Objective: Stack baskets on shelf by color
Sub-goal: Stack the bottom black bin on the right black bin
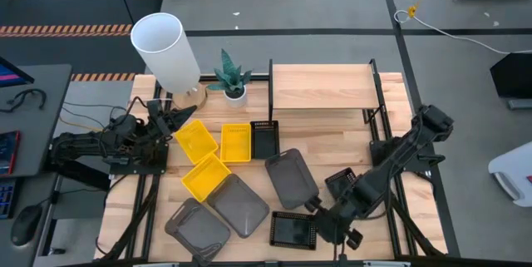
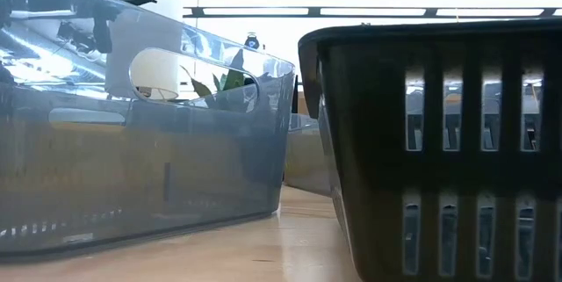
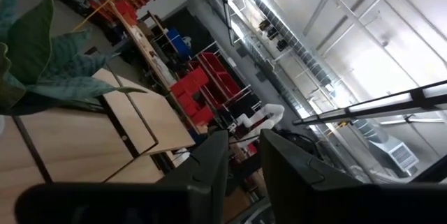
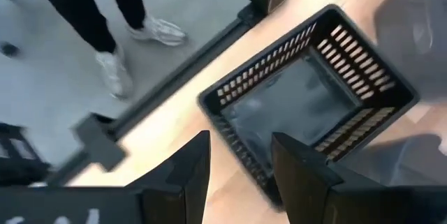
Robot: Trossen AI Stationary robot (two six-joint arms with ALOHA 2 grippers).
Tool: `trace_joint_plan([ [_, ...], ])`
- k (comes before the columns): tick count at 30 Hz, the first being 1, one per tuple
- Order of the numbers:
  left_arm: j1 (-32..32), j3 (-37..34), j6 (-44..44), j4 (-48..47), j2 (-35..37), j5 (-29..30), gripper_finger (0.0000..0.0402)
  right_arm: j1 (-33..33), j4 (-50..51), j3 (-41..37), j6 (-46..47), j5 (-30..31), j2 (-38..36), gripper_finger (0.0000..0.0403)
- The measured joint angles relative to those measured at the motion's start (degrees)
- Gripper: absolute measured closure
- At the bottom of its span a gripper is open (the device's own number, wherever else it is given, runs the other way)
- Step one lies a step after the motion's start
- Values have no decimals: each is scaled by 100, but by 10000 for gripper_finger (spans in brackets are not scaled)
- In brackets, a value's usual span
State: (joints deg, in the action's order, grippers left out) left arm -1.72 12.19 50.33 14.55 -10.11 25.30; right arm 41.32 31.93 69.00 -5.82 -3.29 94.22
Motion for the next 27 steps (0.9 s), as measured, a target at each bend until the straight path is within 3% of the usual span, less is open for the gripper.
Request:
trace_joint_plan([
  [14,0,1,-2,21,0,-2,312,84,-101,33,-1511,114,775,245],
  [27,0,1,-4,-20,0,-3,317,88,-515,-16,-1903,541,1456,256],
])
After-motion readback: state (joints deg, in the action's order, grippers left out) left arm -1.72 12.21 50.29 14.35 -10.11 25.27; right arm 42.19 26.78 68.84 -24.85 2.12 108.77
